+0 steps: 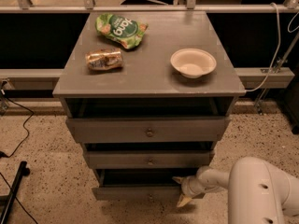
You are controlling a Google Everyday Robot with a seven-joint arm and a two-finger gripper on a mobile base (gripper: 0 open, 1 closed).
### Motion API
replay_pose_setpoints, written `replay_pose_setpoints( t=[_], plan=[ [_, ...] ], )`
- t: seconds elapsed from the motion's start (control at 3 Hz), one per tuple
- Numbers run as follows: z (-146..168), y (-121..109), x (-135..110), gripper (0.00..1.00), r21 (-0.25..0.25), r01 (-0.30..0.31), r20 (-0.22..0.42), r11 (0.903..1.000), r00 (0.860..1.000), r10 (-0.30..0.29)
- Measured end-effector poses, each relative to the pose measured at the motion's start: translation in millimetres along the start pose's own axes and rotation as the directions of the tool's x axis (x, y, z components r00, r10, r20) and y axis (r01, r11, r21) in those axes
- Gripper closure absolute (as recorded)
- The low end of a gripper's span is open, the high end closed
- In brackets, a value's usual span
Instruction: Open bottom drawer
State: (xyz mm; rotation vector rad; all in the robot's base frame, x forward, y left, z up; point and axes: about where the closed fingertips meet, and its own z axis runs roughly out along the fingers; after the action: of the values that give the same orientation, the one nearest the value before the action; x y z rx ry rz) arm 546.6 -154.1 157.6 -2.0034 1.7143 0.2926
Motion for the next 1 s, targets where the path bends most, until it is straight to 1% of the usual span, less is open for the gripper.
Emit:
replay_pose_setpoints(
  t=[0.33, 0.67, 1.0],
  plan=[
    [-5.5, 24.2, -6.5, 0.50, -0.061, -0.050, 0.007, 0.9969, 0.999, 0.051],
    [-16.1, 44.3, -8.3, 0.73, -0.075, -0.097, 0.045, 0.9924, 0.994, 0.101],
    [-29.4, 55.1, -15.5, 0.77, -0.078, -0.106, 0.065, 0.9913, 0.992, 0.111]
  ],
)
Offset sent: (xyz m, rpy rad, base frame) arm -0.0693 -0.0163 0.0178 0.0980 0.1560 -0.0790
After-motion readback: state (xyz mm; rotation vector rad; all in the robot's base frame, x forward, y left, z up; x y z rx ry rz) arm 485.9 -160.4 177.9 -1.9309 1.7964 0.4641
